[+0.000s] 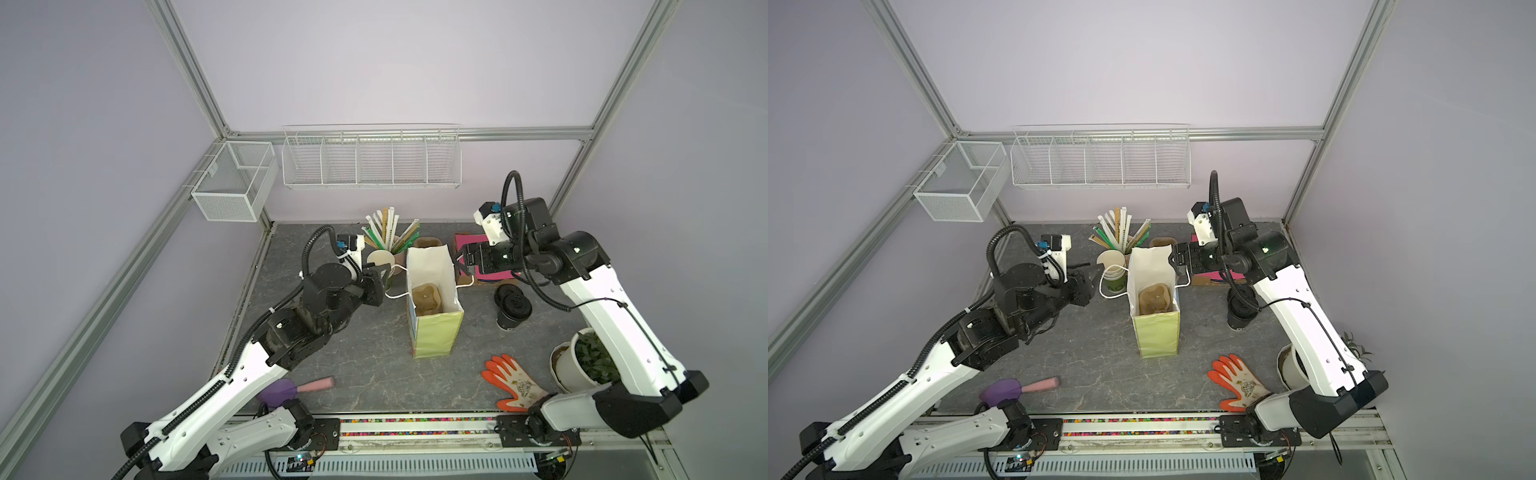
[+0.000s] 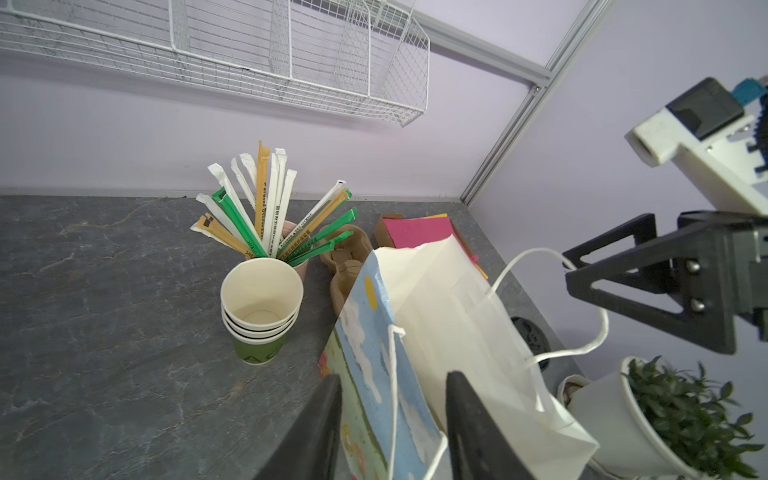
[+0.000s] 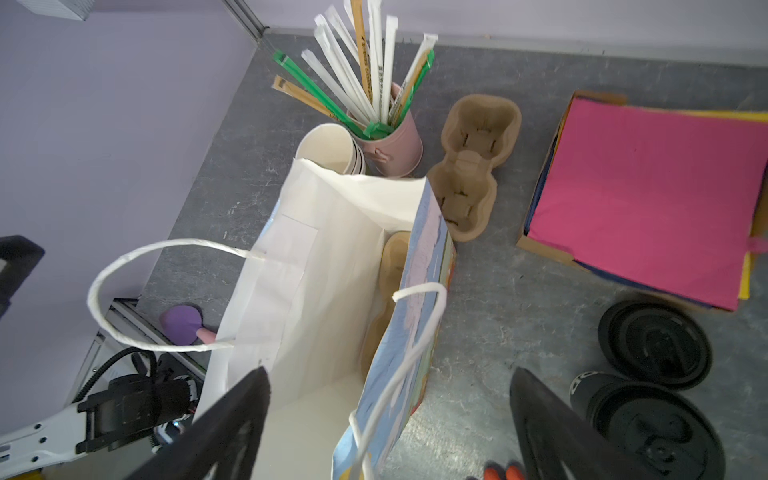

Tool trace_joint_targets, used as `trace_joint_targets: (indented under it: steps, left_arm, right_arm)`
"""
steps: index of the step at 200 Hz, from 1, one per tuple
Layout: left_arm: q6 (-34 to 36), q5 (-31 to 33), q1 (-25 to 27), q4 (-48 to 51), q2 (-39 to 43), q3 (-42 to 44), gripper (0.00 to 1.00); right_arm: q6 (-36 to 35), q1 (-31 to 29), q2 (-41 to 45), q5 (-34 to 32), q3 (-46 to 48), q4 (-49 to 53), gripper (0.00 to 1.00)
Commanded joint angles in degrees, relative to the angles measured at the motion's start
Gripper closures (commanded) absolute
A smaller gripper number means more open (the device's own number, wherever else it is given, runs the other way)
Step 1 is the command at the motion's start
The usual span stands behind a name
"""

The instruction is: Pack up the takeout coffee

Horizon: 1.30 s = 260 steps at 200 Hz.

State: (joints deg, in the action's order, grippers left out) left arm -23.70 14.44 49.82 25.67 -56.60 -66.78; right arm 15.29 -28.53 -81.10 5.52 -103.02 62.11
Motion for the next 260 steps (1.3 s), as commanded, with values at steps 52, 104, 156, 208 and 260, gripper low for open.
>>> trace_joint_targets:
  steps: [52, 104, 156, 208, 260]
  left_arm:
    - [9.4, 6.5, -0.9, 14.2, 1.6, -9.1, 0.16]
    - [8.3, 13.5, -2.2, 18.6, 7.6, -2.8, 0.00]
    - [7.8, 19.4, -2.4, 15.5, 13.1, 7.5, 0.00]
    - [7.6, 23.2, -2.4, 13.8, 16.6, 11.5, 0.01]
    - [7.4, 22.8, -2.4, 14.2, 16.6, 12.3, 0.01]
  right_arm:
    - [4.3, 2.9, 5.1, -22.8, -7.6, 13.4, 0.12]
    - [10.6, 11.4, 8.9, -20.0, 8.3, 14.9, 0.12]
    - [12.0, 16.4, 6.5, -15.0, 19.2, 11.3, 0.12]
    - [13.8, 18.7, -0.6, -16.8, 21.9, 9.8, 0.11]
    - [12.6, 20.3, -6.1, -14.2, 22.7, 7.5, 0.11]
